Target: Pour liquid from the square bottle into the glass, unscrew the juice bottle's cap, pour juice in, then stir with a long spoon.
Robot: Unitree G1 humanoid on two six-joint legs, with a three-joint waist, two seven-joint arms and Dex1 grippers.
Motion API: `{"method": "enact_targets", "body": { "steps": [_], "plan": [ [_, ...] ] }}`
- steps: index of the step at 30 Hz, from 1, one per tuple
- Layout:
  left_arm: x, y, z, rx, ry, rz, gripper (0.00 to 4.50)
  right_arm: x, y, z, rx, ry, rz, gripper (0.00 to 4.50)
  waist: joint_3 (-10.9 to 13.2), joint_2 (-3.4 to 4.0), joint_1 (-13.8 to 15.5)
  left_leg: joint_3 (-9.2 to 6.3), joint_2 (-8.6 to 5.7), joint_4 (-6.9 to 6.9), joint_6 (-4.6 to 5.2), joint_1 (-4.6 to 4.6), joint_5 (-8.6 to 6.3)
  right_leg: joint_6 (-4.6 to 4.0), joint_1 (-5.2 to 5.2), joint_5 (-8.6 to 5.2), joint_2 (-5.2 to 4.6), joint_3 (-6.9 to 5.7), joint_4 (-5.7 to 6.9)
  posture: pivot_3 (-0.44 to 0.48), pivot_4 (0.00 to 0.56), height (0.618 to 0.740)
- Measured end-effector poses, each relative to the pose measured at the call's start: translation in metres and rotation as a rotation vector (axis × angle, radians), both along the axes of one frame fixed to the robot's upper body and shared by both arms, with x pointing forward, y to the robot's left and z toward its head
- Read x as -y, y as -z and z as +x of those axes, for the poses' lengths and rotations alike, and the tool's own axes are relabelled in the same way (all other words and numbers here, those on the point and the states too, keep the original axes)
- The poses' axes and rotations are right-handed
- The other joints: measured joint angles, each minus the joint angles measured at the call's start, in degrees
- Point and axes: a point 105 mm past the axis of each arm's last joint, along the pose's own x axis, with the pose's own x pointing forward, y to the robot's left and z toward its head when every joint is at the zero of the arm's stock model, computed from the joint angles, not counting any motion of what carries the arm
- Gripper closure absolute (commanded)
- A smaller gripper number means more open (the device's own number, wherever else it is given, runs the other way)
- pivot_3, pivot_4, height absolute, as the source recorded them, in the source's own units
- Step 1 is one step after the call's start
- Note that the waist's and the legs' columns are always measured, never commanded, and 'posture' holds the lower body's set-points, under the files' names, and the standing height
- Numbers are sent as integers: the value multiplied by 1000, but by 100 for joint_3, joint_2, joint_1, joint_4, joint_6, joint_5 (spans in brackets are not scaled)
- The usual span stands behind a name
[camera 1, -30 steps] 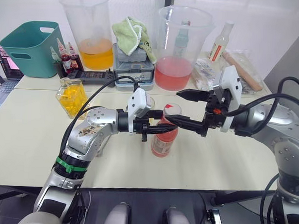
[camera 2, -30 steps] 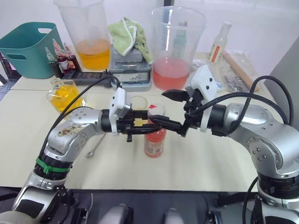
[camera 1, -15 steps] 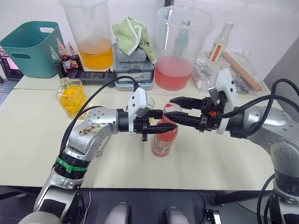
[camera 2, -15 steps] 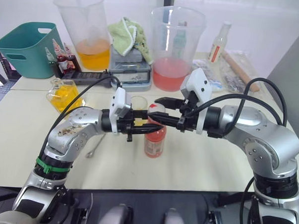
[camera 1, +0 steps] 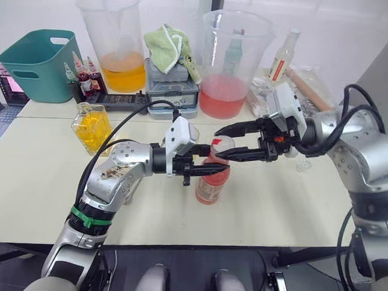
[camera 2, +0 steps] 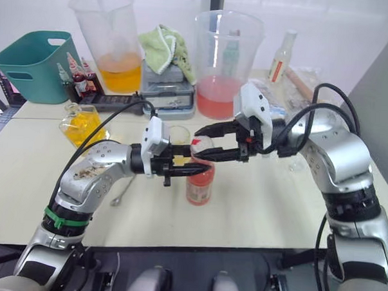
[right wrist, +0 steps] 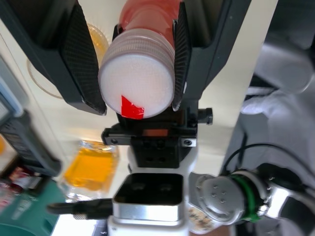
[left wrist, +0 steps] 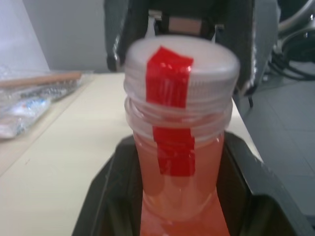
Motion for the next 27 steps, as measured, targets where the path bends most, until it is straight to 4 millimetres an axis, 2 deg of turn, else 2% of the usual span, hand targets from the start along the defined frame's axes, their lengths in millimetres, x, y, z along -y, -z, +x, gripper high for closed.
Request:
{"method": "enact_targets", "body": {
  "steps": [6, 18, 23, 27],
  "plan": [
    [-2, 0, -1, 2, -6, -2, 3013, -2, -2, 6, 2, -118, -39, 2847, 0, 0, 0, -20, 2, -1, 1, 0, -1, 0, -3, 0, -5, 3, 3, 0, 150, 740],
    [-3, -1, -1, -2, -28, -1, 3013, -4, -5, 10, -56, -122, -37, 2847, 0, 1, -3, -21, 3, -2, 1, -1, -2, -1, -9, 1, -6, 6, 5, 0, 150, 740],
    [-1, -2, -1, -4, -23, 4, 3013, -6, -19, -1, -125, -170, 1, 2847, 1, 1, -3, -22, 3, -2, 0, -6, -2, -1, -14, 1, -7, 7, 5, 0, 150, 740],
    [-1, -2, 0, -9, -25, 6, 3013, -7, -21, -5, -139, -178, -1, 2847, 1, 1, -3, -21, 2, -2, 0, -7, -2, -1, -14, 1, -6, 7, 4, 0, 150, 740]
  ]
}}
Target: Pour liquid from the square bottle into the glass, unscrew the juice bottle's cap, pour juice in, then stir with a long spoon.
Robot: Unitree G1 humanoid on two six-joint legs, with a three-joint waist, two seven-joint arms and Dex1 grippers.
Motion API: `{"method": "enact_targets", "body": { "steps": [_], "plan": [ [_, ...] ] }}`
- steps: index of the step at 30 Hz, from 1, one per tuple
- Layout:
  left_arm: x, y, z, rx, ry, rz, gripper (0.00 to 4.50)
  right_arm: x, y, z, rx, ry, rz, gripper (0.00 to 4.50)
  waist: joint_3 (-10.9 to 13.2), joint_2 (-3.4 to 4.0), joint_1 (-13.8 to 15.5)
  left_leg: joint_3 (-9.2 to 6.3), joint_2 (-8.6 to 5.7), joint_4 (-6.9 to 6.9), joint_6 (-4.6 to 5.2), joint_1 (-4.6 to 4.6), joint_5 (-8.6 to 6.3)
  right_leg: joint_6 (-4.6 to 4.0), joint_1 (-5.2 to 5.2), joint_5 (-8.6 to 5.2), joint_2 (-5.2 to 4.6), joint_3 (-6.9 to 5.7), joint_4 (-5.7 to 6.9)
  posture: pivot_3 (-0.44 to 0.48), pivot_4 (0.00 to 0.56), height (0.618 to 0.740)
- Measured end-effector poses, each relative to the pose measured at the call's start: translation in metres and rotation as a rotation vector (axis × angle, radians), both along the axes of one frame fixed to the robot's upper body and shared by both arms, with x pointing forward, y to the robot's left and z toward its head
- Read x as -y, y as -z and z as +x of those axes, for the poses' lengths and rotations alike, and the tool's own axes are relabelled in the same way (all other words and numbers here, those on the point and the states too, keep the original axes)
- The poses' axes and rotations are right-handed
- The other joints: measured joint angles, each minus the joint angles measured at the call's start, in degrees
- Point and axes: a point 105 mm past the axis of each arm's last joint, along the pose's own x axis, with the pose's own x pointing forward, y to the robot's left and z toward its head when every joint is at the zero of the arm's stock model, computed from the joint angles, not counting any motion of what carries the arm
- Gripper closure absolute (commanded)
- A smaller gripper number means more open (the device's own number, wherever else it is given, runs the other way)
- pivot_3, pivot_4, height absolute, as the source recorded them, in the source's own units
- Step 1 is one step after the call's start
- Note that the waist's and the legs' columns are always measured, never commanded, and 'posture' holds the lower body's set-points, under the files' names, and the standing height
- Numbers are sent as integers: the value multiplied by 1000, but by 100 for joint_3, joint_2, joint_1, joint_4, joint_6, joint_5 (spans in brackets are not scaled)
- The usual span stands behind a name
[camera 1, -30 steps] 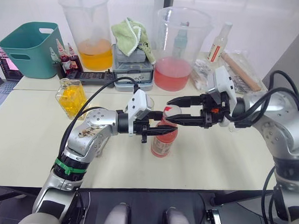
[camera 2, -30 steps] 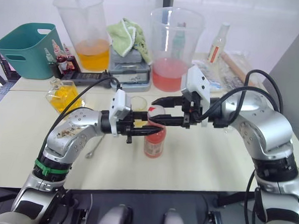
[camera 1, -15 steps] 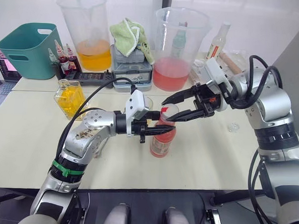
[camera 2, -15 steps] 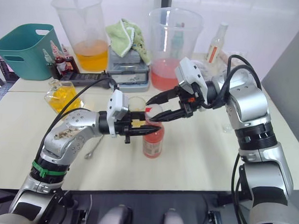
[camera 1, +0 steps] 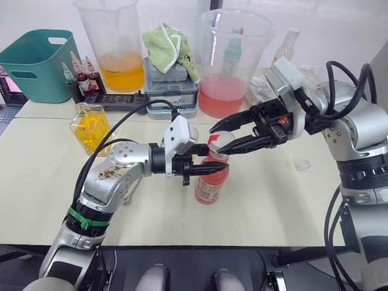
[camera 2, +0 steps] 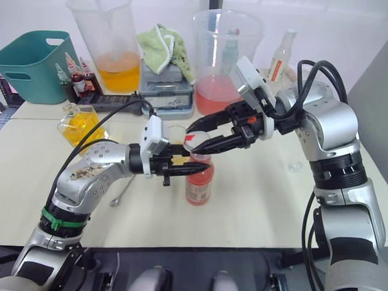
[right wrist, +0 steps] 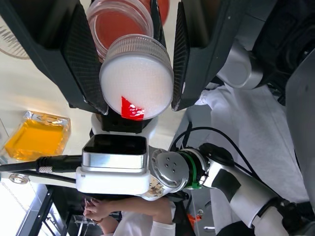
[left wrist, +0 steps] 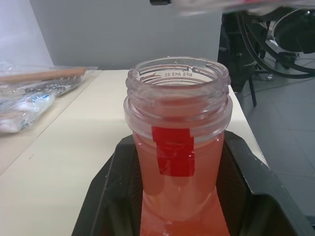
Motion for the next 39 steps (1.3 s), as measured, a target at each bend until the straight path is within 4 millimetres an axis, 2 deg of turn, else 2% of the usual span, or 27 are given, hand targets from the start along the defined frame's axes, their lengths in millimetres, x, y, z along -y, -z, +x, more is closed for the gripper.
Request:
{"method": "enact_targets", "body": {
  "steps": [6, 15, 25, 30, 36, 39],
  "plan": [
    [0, 0, 0, -2, 0, 0, 3013, 3, -3, 0, -2, 13, 10, 2847, 0, 0, 2, 0, 0, 0, 0, -3, 0, 0, -2, 0, -1, 0, 0, 0, 150, 740],
    [1, -1, 0, -9, -7, 1, 3013, 28, -23, 3, 15, 142, 82, 2847, 0, 0, 4, 1, 0, 0, 0, -5, 0, 0, -3, 0, -1, 1, -1, 0, 150, 740],
    [-6, -3, -2, -44, -46, -28, 3013, 52, -10, 17, -10, 386, 154, 2847, 0, 0, -6, 5, 1, -7, 0, -13, 0, 0, -17, 0, -1, 6, 0, 0, 150, 740],
    [-21, -6, -6, -44, -90, -13, 3013, 74, 11, 54, 26, 712, 173, 2847, 0, 0, -8, 11, 1, -6, 0, -28, 0, 0, -38, 0, -1, 12, 6, 0, 150, 740],
    [-26, -7, -11, -40, -107, -18, 3013, 96, 46, 98, 4, 1073, 226, 2847, 0, 0, -3, 17, -5, 1, -2, -60, 1, 1, -80, 3, -8, 20, 37, 0, 150, 740],
    [-26, -7, -11, -44, -111, -24, 3013, 118, 67, 117, 15, 1290, 232, 2847, 1, 0, 5, 20, -7, 1, -2, -62, 2, 1, -82, 3, -8, 20, 38, 0, 150, 740]
  ]
}}
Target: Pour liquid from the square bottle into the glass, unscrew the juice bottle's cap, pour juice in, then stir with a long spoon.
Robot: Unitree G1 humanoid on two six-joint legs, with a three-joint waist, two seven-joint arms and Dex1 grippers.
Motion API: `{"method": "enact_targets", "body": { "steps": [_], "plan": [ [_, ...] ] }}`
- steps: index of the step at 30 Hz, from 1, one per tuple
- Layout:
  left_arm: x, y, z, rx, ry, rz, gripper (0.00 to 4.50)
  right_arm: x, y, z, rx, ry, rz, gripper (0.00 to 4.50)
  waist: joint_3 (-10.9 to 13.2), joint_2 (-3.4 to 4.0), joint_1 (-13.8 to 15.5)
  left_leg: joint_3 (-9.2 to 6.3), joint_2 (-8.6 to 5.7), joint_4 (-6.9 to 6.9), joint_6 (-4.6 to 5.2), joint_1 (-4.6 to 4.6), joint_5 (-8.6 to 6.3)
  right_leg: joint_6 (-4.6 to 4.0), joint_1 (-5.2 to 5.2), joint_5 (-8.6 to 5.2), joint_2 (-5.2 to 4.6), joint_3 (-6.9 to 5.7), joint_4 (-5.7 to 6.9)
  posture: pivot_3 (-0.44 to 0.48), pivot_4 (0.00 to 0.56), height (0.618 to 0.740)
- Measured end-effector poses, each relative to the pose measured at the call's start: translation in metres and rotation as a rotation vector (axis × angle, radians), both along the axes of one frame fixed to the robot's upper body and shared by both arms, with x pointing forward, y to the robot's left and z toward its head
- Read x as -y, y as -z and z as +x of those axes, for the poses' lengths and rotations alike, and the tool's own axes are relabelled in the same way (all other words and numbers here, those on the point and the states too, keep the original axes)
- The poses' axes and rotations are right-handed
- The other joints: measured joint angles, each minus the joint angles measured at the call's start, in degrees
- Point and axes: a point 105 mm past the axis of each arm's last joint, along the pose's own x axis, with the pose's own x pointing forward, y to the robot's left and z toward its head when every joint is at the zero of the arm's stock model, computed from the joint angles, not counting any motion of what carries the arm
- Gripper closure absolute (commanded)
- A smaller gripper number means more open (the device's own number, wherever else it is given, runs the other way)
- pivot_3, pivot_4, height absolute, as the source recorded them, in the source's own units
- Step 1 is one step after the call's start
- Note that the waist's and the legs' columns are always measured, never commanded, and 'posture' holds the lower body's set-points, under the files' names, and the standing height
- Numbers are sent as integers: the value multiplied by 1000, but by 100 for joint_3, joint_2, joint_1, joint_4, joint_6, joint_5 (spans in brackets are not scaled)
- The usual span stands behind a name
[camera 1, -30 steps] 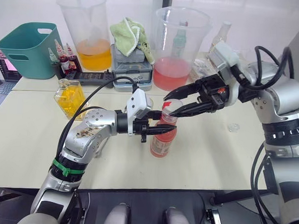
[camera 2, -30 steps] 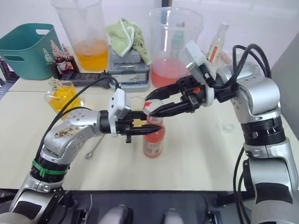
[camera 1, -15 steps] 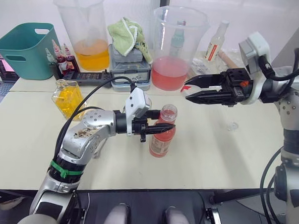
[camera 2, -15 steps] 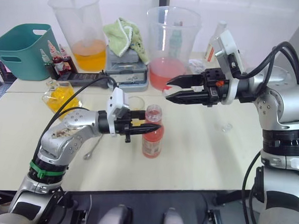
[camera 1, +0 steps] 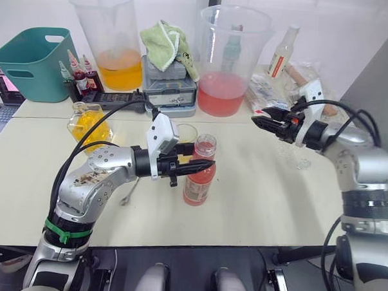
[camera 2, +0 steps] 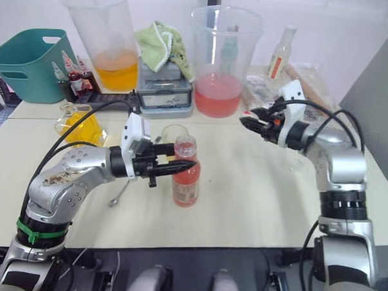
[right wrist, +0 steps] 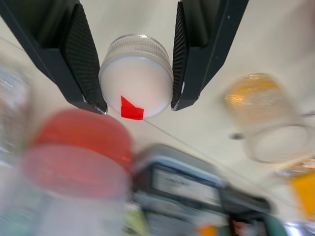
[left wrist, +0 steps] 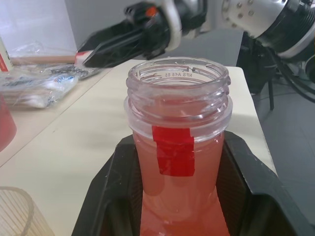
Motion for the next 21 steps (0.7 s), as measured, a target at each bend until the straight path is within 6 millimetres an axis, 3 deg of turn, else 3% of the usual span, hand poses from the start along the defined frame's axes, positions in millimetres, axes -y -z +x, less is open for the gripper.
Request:
{"method": "enact_targets", "body": {
  "steps": [9, 20, 21],
  "plan": [
    [-1, 0, 1, 0, -15, -2, 3013, 15, 54, 13, -54, 219, 14, 2847, 0, 0, -21, 8, 1, 0, 0, 3, 0, 0, 2, 0, 6, 1, 1, 0, 150, 740],
    [-1, 1, 2, 12, -22, 0, 3013, 35, 94, 15, -105, 357, -2, 2847, 0, 0, -26, 14, -1, 0, -1, 8, 1, 0, 6, 0, 7, 1, 4, 0, 150, 740],
    [-1, 1, 2, 13, -22, -1, 3013, 35, 96, 15, -111, 358, -3, 2376, 0, 0, -29, 14, -1, 0, -1, 9, 1, 0, 7, 0, 8, 1, 3, 0, 150, 740]
  ]
}}
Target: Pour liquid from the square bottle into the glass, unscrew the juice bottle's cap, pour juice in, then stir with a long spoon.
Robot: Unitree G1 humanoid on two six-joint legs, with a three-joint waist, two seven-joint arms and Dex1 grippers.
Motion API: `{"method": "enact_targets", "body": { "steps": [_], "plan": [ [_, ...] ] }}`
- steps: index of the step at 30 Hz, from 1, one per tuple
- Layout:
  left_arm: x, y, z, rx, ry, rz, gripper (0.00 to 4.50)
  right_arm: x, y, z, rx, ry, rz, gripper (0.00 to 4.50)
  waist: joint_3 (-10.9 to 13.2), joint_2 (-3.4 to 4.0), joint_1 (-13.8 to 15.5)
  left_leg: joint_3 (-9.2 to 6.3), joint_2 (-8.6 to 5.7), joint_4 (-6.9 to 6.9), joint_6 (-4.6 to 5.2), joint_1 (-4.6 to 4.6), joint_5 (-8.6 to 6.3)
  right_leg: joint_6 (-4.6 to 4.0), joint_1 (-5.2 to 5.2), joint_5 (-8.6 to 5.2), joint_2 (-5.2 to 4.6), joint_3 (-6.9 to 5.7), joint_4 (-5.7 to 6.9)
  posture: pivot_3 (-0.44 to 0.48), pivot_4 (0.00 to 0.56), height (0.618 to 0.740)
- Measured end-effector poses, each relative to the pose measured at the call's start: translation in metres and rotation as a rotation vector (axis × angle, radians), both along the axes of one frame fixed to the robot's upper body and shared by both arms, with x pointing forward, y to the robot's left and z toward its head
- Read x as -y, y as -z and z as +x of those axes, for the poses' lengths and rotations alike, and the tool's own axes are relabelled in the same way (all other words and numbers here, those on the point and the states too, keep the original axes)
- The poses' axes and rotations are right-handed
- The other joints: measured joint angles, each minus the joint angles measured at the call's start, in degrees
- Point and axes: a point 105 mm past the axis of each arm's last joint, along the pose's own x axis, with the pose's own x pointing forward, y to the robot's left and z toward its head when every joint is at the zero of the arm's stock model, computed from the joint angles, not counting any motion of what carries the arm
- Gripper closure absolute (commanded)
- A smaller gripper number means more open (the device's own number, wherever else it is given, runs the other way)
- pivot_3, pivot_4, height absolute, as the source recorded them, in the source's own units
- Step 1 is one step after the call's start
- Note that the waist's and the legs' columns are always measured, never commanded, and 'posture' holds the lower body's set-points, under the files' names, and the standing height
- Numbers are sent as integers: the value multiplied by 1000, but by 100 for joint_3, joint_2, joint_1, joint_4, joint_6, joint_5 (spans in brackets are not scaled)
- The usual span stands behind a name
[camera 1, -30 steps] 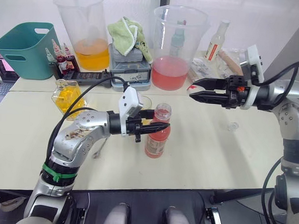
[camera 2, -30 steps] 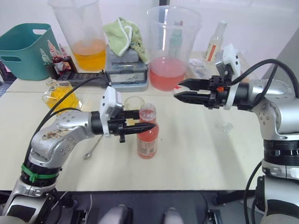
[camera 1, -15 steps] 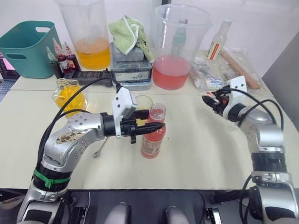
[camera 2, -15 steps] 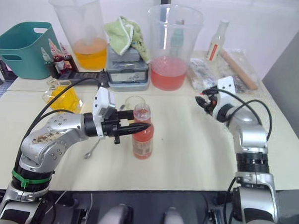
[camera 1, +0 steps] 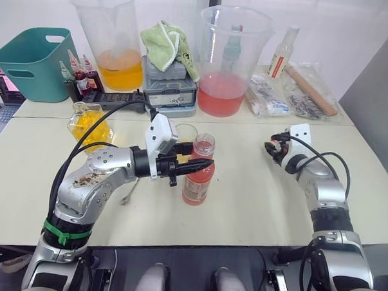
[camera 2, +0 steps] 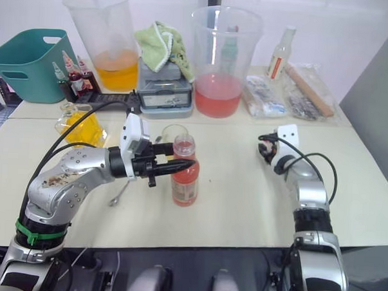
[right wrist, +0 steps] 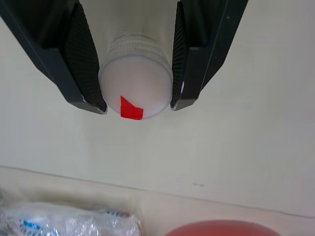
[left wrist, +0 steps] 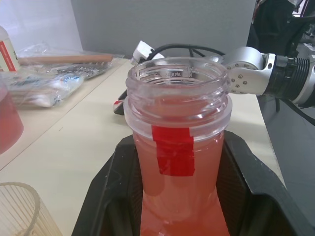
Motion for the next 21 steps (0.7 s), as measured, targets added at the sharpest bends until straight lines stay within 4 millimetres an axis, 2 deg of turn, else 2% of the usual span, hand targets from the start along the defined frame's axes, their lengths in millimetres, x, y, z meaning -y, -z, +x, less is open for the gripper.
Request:
{"method": "enact_targets", "body": {
  "steps": [1, 7, 10, 13, 16, 21],
  "plan": [
    [0, 0, 0, 2, 1, 0, 3013, 0, 3, -1, -7, 1, -1, 1887, 0, 0, -1, 0, 0, 0, 0, 0, 0, 0, 0, 0, 0, 0, 0, 0, 150, 740],
    [1, 0, 0, 7, 3, 2, 3013, -1, 5, -1, -12, -8, 5, 18, 0, 0, 4, -1, 0, 1, -1, 2, 1, 0, 2, 0, -1, 0, 2, 0, 150, 740],
    [1, 1, 0, 9, 3, 3, 3013, -4, 2, -1, -4, -30, 7, 18, 0, 0, 2, -1, 0, 1, -1, 2, 1, 0, 2, 0, 0, 0, 3, 0, 150, 740],
    [2, 1, 0, 10, 4, 3, 3013, -10, -13, -1, 42, -60, 12, 18, 0, 0, 2, -3, 1, 1, -1, 2, 1, 0, 2, 0, -1, 0, 4, 0, 150, 740],
    [2, 1, -1, 11, 5, 3, 3013, -20, -38, -1, 104, -103, 18, 18, 0, 0, 4, -6, 1, 2, -1, 2, 1, 0, 1, 0, -1, 0, 4, 0, 150, 740],
    [3, 1, -1, 14, 11, 2, 3013, -24, -99, -4, 247, -192, -64, 18, 0, 0, 25, -3, 0, 4, -1, 1, 1, 0, 4, 0, -2, -4, 3, 0, 150, 740]
  ]
}}
